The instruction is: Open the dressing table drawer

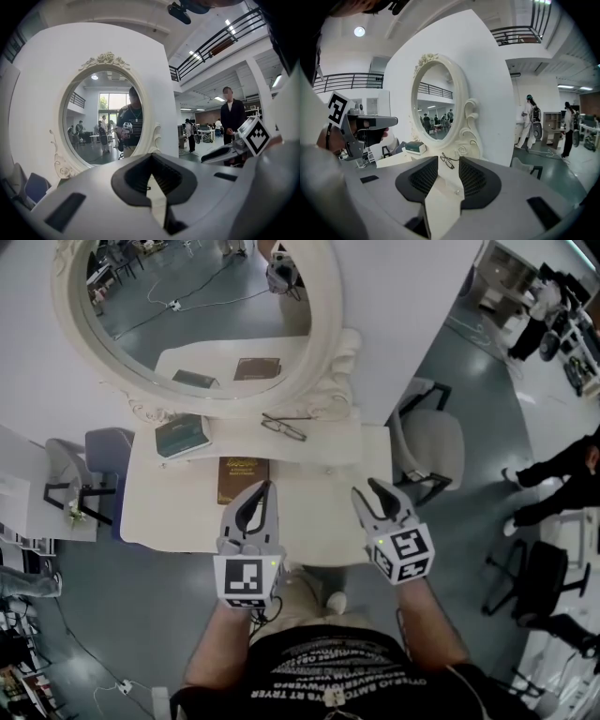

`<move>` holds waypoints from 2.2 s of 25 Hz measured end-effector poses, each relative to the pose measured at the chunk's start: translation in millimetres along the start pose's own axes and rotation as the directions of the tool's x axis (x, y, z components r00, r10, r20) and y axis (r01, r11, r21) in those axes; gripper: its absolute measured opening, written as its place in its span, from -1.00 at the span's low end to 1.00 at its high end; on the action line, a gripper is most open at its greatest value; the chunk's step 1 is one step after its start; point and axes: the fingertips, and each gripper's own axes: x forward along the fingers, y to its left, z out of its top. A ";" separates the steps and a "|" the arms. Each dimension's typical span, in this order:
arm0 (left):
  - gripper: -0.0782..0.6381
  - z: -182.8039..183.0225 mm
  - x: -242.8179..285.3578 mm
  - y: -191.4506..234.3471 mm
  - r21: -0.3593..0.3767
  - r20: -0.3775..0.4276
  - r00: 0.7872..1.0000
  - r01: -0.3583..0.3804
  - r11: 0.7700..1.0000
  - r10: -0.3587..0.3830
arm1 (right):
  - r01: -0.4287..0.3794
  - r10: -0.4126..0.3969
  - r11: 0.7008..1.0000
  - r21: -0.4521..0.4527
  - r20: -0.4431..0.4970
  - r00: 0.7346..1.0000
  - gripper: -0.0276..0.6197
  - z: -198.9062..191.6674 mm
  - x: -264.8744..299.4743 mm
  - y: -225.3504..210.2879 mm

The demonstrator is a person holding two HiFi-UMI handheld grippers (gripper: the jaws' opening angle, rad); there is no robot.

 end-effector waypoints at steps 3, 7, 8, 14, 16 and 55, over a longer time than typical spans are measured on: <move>-0.78 -4.9 2.6 3.3 0.022 -0.014 1.000 0.002 1.000 -0.002 | 0.003 -0.003 1.000 0.012 -0.026 1.000 -0.55 -9.9 8.9 -1.5; -0.78 -6.7 7.4 8.8 -0.016 -0.014 1.000 -0.011 1.000 0.011 | -0.002 0.003 1.000 0.027 -0.055 0.998 -0.55 -23.7 23.9 -2.2; -0.78 -8.1 8.8 10.6 -0.018 -0.016 1.000 -0.012 1.000 0.012 | -0.006 0.008 1.000 0.025 -0.062 0.998 -0.55 -26.2 28.0 -2.2; -0.78 -14.5 17.0 17.2 -0.031 -0.028 0.999 -0.017 0.999 0.016 | 0.001 0.002 1.000 0.028 -0.119 0.993 -0.55 -45.2 47.6 -4.7; -0.78 -17.3 20.4 19.0 -0.036 -0.034 0.999 -0.015 0.999 0.014 | 0.003 0.001 1.000 0.030 -0.137 0.991 -0.55 -53.1 54.5 -5.8; -0.78 -50.7 39.9 37.4 -0.039 -0.100 0.995 -0.003 0.999 -0.001 | 0.059 -0.005 0.992 0.112 -0.436 0.900 -0.55 -198.9 163.2 -32.3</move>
